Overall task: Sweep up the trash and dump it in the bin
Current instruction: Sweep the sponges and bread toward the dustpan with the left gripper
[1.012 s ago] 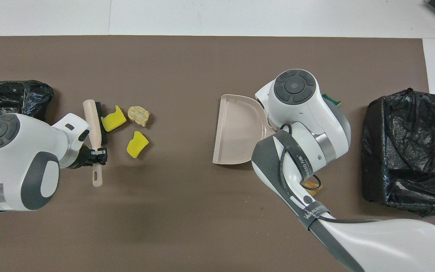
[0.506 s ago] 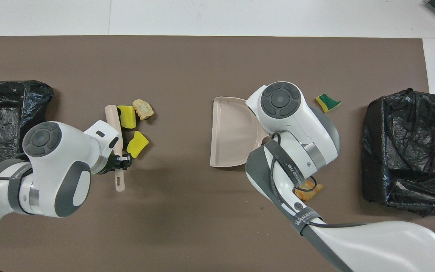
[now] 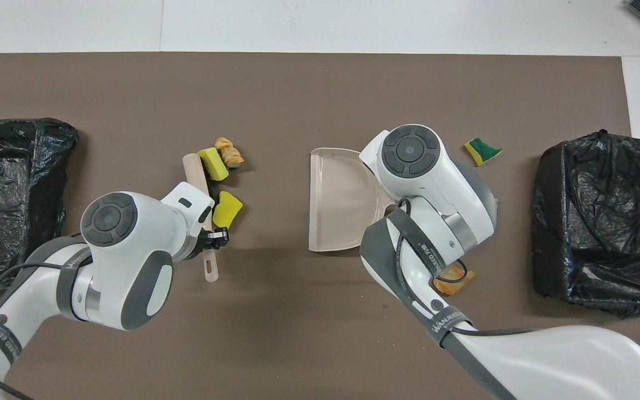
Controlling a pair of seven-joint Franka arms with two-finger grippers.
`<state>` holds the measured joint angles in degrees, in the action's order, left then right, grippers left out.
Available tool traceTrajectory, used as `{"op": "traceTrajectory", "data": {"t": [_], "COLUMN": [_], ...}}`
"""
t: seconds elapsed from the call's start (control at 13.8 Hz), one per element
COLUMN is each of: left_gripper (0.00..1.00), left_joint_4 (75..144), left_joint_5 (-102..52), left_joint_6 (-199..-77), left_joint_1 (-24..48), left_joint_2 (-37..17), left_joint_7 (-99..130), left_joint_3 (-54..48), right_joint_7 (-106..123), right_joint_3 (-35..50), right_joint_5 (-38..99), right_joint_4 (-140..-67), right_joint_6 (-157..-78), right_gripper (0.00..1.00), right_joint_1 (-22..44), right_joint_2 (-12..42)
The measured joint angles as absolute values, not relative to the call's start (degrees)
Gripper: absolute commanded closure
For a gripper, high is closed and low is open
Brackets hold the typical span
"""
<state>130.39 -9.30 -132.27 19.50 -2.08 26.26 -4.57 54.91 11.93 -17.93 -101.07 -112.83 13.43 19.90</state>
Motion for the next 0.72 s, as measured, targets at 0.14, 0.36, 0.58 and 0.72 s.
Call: {"op": "traceTrajectory", "data": {"t": [0.14,0.36,0.58,0.72], "left_gripper": [1.00,1.00,1.00,1.00], "left_joint_4": [130.3,130.0,129.8,129.4], "left_joint_5": [-11.3,-13.9,-17.4,-18.2], "left_joint_6": [-133.7,-135.0,-135.9,-136.6], "left_joint_1": [22.0,25.6,29.0,31.6], "left_joint_2": [-2.2,-2.2,-2.2,-2.2], "left_joint_7": [27.6,29.3,30.1,32.0], "left_joint_3": [-4.6,-4.8,-4.9,-5.0], "right_joint_7": [54.9,54.9,54.9,54.9], "right_joint_3": [12.1,12.1,12.1,12.1], "right_joint_5": [-17.9,-17.9,-17.9,-17.9], "right_joint_4": [-101.9,-102.3,-102.4,-102.4], "right_joint_6": [-112.8,-112.8,-112.8,-112.8], "right_gripper": [1.00,1.00,1.00,1.00], "right_joint_1": [13.5,13.7,13.7,13.7], "right_joint_2": [19.7,19.3,19.3,19.3]}}
